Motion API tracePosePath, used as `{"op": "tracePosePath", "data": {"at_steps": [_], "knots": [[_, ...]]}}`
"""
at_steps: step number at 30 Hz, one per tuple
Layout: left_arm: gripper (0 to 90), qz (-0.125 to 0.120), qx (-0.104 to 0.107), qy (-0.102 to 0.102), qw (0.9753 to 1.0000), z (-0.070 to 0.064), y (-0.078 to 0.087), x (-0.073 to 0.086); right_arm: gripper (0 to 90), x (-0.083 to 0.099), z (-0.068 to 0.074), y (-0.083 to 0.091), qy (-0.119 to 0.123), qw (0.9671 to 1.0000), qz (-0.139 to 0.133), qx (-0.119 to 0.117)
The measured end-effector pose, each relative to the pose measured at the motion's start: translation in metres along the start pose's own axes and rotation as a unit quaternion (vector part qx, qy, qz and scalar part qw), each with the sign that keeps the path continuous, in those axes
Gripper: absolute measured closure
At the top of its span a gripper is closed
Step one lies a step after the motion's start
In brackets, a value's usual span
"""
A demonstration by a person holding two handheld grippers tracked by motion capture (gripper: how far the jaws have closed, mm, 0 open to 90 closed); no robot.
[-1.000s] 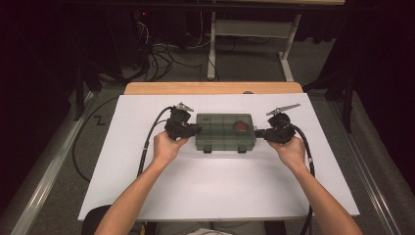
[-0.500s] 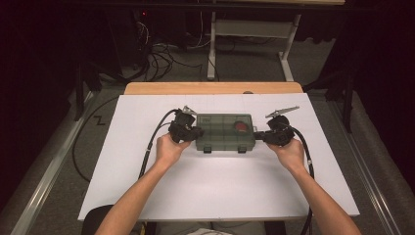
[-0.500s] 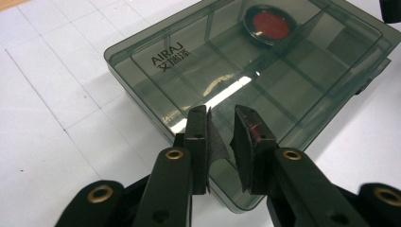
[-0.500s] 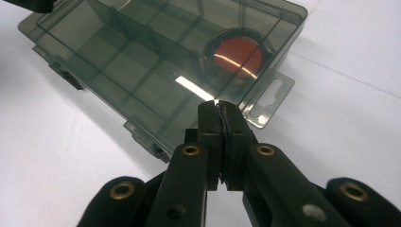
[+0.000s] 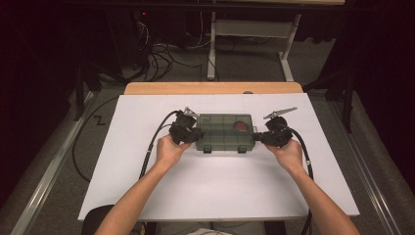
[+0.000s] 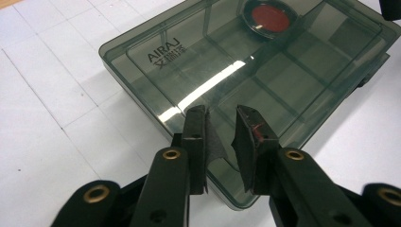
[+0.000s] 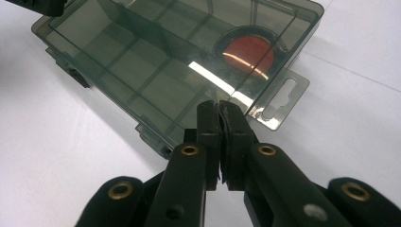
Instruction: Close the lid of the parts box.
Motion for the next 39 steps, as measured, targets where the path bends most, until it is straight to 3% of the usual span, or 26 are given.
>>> {"op": "tracePosePath", "data": {"at_steps": [11, 21, 24, 29, 31, 39], "knots": [[66.4, -0.005, 0.001, -0.001, 1.0, 0.001, 0.004, -0.002, 86.1, -0.002, 0.001, 0.004, 0.005, 0.9999, -0.013, 0.004], [51.4, -0.027, -0.009, 0.005, 0.9996, 0.004, 0.012, -0.006, 81.7, -0.004, -0.001, 0.012, 0.003, 0.9995, -0.031, 0.007], [47.4, -0.036, 0.0, 0.014, 0.9992, 0.004, 0.015, -0.007, 80.6, -0.004, -0.002, 0.014, 0.0, 0.9994, -0.034, 0.009], [42.9, -0.049, -0.021, 0.006, 0.9986, 0.004, 0.022, -0.009, 79.0, -0.004, -0.003, 0.016, -0.003, 0.9991, -0.041, 0.011], [42.5, -0.056, -0.031, 0.0, 0.998, 0.004, 0.025, -0.01, 78.0, -0.004, -0.003, 0.018, -0.002, 0.999, -0.044, 0.012], [42.0, -0.073, -0.019, 0.005, 0.9971, 0.002, 0.033, -0.011, 75.3, -0.003, -0.003, 0.024, -0.003, 0.9984, -0.054, 0.013]]}}
Point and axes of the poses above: each handheld gripper's, and its own axes: y roughly backward along the jaws, x roughly out of its underside, z roughly to its left, the point moved 5 cm from there along -y, roughly forward along the jaws, and after that the axes turned 2 degrees about x, right-handed, at the moved point
